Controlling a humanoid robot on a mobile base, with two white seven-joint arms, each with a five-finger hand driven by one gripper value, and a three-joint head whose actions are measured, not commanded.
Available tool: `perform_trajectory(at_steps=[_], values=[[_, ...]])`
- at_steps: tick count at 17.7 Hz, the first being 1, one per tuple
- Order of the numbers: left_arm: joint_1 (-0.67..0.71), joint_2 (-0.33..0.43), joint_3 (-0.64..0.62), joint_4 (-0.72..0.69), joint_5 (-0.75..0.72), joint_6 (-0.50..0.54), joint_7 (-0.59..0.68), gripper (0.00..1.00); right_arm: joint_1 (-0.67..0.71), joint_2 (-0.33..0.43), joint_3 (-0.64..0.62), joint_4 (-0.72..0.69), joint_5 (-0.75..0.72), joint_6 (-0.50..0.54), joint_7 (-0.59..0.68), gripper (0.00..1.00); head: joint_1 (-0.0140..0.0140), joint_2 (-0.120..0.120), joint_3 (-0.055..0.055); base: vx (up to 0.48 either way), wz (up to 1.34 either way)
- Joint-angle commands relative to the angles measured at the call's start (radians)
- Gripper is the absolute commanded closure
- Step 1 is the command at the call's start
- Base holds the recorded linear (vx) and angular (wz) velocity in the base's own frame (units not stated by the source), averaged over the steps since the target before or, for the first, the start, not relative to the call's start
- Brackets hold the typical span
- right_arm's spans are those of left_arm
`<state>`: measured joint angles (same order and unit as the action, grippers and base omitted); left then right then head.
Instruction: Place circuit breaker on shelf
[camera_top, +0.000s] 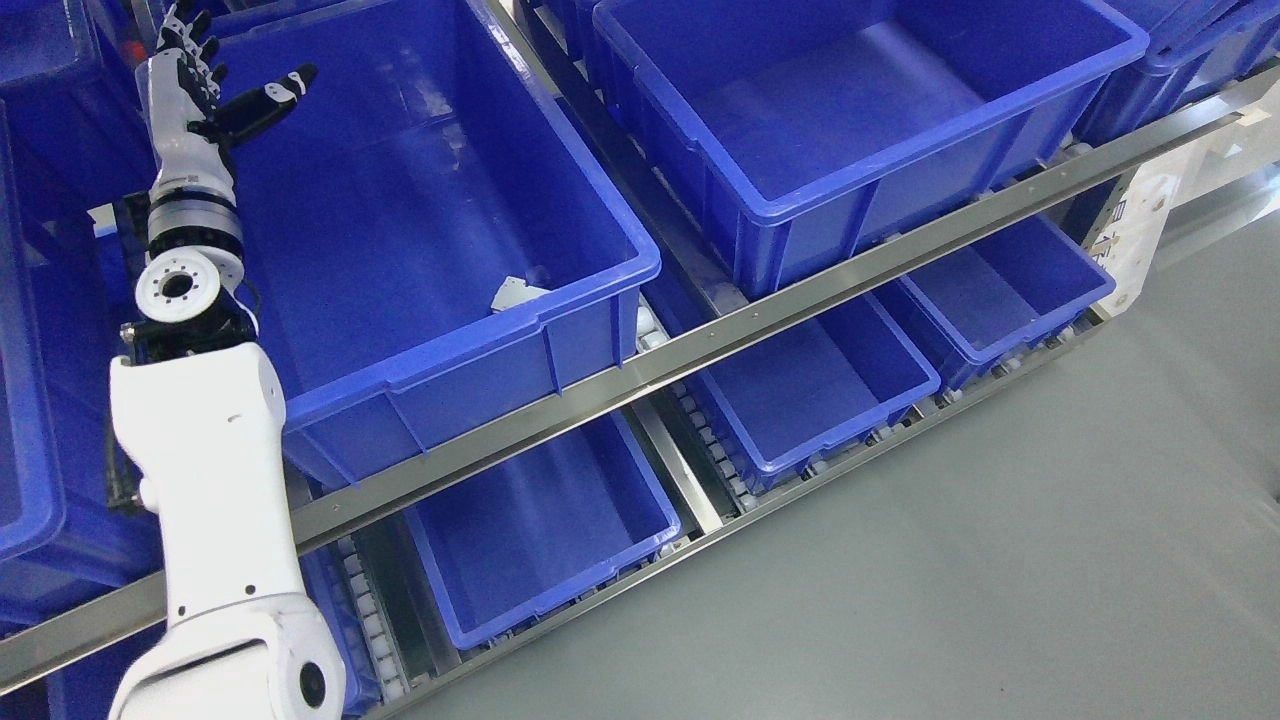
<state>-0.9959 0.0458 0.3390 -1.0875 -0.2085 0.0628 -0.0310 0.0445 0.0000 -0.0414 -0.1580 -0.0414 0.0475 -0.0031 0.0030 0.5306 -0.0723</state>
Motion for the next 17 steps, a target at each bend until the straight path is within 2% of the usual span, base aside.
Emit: perform_trajectory(at_steps=[1, 4, 17], values=[[0.152, -0.028, -0.024, -0.541, 0.063, 0.046, -0.022, 0.0, 0.0, -0.017, 0.0, 0.0, 0.0, 0.0, 0.0, 0.0, 0.0, 0.0, 0.0, 0.0, 0.0], [0.238, -0.028, -0.096, -0.623, 0.063, 0.039, -0.036, 0.0, 0.0, -0.017, 0.0, 0.0, 0.0, 0.0, 0.0, 0.0, 0.0, 0.0, 0.0, 0.0, 0.0], [0.319, -0.028, -0.123, -0.623, 0.061, 0.048, -0.032, 0.0, 0.0, -0.017, 0.0, 0.0, 0.0, 0.0, 0.0, 0.0, 0.0, 0.0, 0.0, 0.0, 0.0]])
